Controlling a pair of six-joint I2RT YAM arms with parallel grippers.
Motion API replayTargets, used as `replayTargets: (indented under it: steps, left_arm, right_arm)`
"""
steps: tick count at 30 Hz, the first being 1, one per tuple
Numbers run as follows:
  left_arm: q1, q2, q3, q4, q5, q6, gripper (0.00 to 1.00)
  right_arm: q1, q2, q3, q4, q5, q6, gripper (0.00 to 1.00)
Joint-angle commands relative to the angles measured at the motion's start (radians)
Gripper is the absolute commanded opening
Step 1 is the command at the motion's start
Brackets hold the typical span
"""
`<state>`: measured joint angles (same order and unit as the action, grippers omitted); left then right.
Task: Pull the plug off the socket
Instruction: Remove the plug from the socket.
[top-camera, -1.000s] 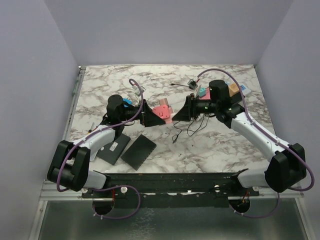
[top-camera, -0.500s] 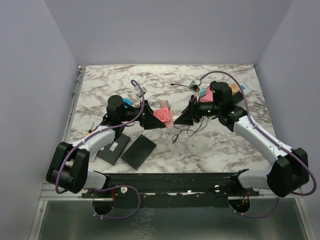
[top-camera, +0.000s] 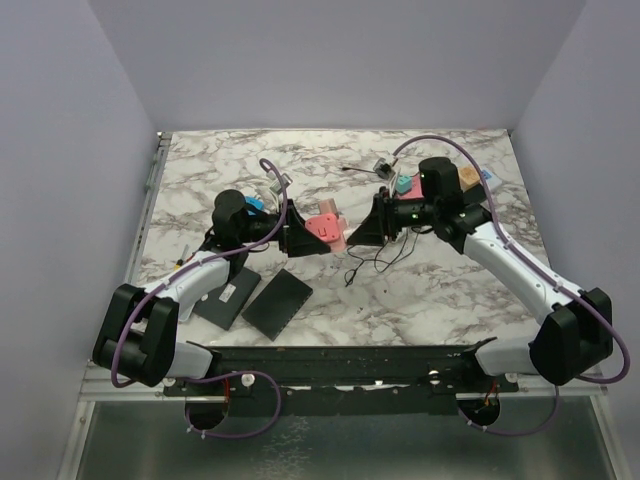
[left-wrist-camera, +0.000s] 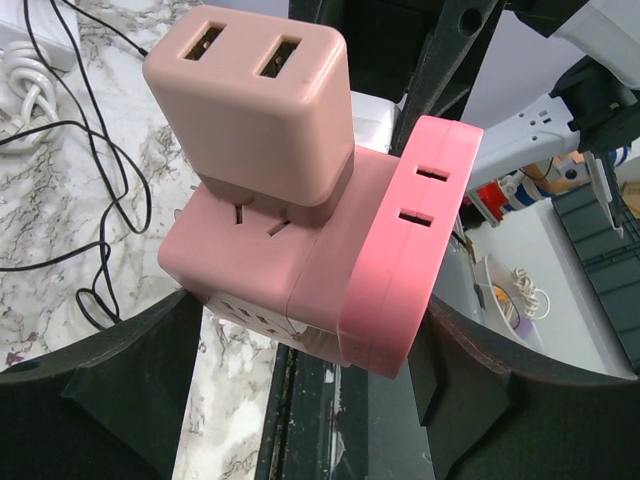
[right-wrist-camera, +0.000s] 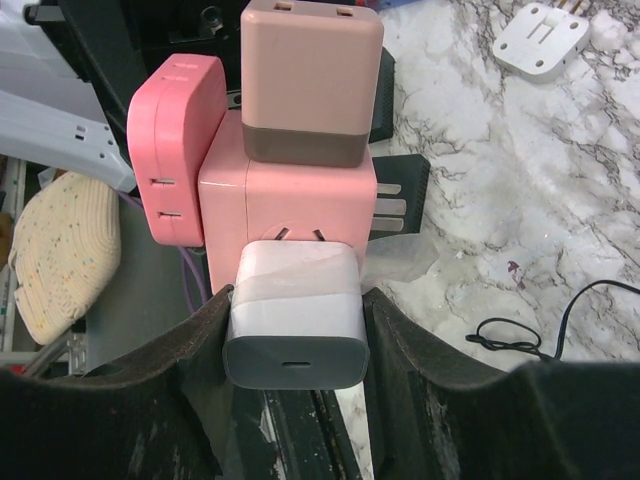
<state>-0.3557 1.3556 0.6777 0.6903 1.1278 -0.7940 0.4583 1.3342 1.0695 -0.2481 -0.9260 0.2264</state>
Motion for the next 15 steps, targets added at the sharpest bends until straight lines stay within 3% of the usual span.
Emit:
replayTargets:
  steps: [1,7,15]
  left_arm:
    - [0.027,-0.005,0.019,-0.087,-0.116,0.075,0.00]
    - [0.027,-0.015,0.053,-0.252,-0.160,0.195,0.00]
    - [0.027,-0.023,0.062,-0.287,-0.169,0.220,0.00]
  right_arm:
    - [0.024,0.024,0.073,-0.108,-0.027,0.003,0.00]
    - [0.025,0.066,0.123,-0.198,0.031,0.007,0.00]
    - [0.025,0.081,0.137,-0.207,0.041,0.025,0.00]
